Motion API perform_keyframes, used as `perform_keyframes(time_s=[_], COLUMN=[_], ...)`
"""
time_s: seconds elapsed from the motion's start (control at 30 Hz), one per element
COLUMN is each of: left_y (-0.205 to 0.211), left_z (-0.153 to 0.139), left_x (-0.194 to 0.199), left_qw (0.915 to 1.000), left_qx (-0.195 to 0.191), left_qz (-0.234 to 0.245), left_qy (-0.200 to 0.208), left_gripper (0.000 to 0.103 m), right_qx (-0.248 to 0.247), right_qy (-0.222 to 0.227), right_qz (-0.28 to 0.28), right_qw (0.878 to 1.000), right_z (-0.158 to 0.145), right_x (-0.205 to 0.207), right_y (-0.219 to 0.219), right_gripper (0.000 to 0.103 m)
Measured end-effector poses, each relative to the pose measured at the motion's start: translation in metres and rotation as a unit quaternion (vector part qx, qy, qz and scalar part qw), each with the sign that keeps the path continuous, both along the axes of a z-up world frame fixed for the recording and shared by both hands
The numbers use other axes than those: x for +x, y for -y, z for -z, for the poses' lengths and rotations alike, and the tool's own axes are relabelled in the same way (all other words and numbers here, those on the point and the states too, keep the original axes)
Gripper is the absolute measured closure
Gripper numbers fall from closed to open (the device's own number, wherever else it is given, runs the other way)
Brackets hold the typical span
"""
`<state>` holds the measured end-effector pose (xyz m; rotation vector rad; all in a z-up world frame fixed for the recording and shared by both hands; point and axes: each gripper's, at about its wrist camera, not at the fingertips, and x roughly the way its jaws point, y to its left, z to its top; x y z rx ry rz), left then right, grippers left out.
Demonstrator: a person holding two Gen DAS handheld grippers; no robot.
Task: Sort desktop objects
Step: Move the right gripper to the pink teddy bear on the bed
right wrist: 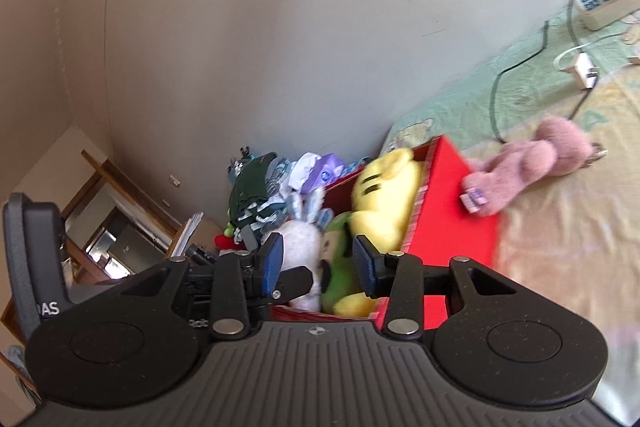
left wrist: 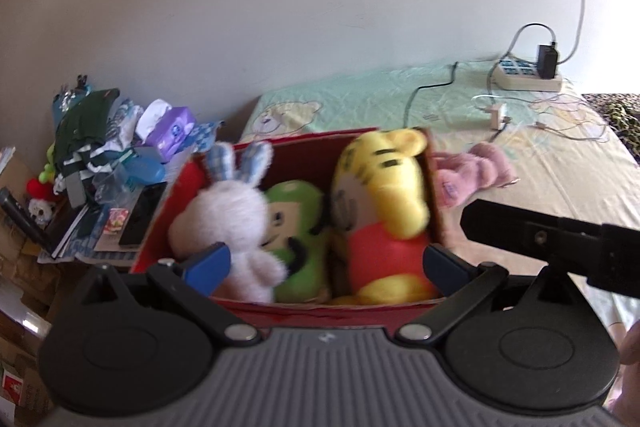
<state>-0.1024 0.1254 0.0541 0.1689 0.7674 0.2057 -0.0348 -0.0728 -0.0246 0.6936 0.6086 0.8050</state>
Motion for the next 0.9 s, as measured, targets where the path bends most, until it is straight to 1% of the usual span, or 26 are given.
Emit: perform_keyframes(time_s=[0.27, 0.47, 0.67, 0.9], left_y=[0.052, 0.081, 0.105, 0.119], left_z=[0.008, 0.017, 0.031, 0.058], left_x=[0.012, 0.023, 0.025, 0.026], left_qw=[0.9994, 0.9983, 0.9956, 0.989], left_qx=[0.004, 0.001, -0.018, -0.045], left_qz=[0.029, 0.048, 0.083, 0.136], left_qy=[-0.017, -0.033, -0.037, -0.039], left_gripper=[0.001, 0.001, 0.001, 0.001], right_qx=[0.012, 0.015, 0.014, 0.005], right_qy=[-0.053, -0.076, -0.109, -0.148], right_qz=[0.033, 0.056, 0.068, 0.077], right_qw=[0.998, 0.995, 0.992, 0.986], right_z=[0.021, 0.033, 0.051, 0.073], right_x=[0.004, 0.003, 0.009, 0.018], right_y=[0.051, 0.08, 0.103, 0.115], right_gripper=[0.059, 0.059, 0.059, 0.059])
